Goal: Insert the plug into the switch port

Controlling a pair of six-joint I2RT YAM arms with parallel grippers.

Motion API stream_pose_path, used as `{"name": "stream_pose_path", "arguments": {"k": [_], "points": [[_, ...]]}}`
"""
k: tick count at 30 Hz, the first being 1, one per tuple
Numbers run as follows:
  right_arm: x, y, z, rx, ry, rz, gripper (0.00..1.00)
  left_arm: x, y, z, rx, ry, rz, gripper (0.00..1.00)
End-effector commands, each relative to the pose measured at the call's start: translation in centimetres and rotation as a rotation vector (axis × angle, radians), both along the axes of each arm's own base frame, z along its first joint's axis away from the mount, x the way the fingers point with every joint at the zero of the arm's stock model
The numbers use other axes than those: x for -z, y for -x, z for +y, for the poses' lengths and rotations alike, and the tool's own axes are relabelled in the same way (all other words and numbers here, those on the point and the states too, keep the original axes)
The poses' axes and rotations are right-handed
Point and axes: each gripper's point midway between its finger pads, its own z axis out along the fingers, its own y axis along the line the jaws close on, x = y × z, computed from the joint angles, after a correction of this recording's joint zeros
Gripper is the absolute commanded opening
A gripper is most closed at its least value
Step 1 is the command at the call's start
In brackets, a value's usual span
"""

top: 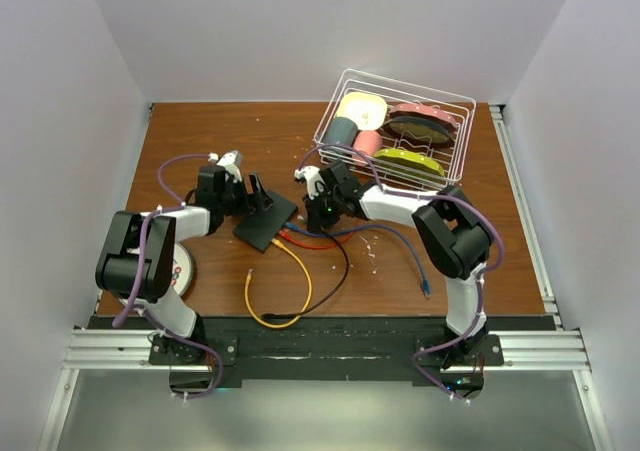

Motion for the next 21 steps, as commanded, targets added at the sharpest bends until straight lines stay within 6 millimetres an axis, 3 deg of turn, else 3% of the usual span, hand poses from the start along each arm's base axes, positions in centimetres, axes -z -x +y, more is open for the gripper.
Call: {"name": "stream_pose_path", "arguments": {"k": [1, 10, 21], "points": [[0.9, -0.3, 0.3, 0.013, 0.043, 0.015, 0.00, 0.8, 0.7, -0.3, 0.011, 0.030, 0.028, 0.85], [1.5, -1.0, -0.8, 0.061, 0.166, 0.057, 0.00, 0.7, 0.8, -0.3, 0.016, 0.034, 0.029, 0.82], [2.2, 0.6, -0.9, 0.053, 0.191, 0.167, 0.00, 0.9, 0.8, -0.4, 0.014, 0.036, 0.033, 0.81]]}}
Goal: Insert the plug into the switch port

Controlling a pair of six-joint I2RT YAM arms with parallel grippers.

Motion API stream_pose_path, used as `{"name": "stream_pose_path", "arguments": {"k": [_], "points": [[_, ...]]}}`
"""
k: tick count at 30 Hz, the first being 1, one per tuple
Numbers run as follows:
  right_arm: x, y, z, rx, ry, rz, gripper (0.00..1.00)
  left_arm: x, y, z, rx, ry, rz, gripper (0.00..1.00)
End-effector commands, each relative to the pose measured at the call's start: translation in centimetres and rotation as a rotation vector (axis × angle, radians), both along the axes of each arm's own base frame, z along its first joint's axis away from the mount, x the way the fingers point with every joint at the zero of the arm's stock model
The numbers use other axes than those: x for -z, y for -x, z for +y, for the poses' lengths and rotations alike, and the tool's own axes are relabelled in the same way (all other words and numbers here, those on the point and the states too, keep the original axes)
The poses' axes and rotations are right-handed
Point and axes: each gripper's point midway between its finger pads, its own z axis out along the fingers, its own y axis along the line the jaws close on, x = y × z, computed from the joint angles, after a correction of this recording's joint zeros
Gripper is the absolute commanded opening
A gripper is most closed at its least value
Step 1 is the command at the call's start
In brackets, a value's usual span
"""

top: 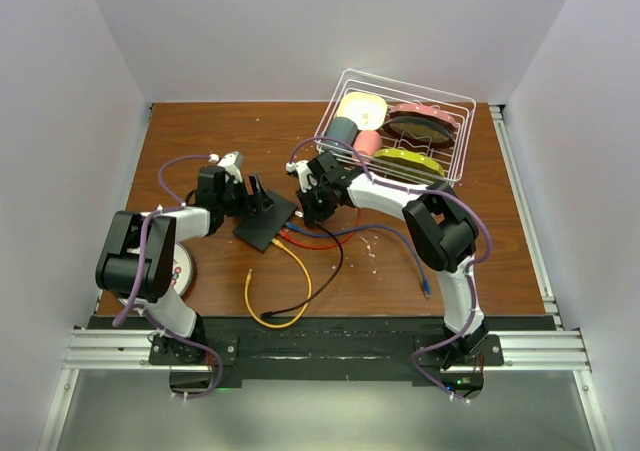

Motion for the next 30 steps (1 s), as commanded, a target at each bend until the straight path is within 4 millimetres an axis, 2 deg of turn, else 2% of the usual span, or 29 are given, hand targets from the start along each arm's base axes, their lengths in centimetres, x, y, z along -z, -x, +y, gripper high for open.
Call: {"name": "stream_pose_path", "arguments": {"k": [1, 11, 22, 30], "points": [[2.4, 2.3, -1.7, 0.016, 0.083, 0.118, 0.00, 0.9, 0.5, 0.0, 0.000, 0.014, 0.027, 0.81], [3.6, 1.8, -0.5, 0.049, 0.037, 0.128, 0.00, 0.9, 0.6, -0.1, 0.006, 0.023, 0.026, 0.79], [4.9, 3.1, -1.7, 0.052, 0.135, 0.204, 0.00, 0.5, 0.4, -0.3, -0.011, 0.049, 0.020, 0.78], [5.2, 4.1, -1.5, 0.017, 0.141, 0.258, 0.00, 0.2, 0.3, -0.3, -0.020, 0.059, 0.015, 0.79]]}}
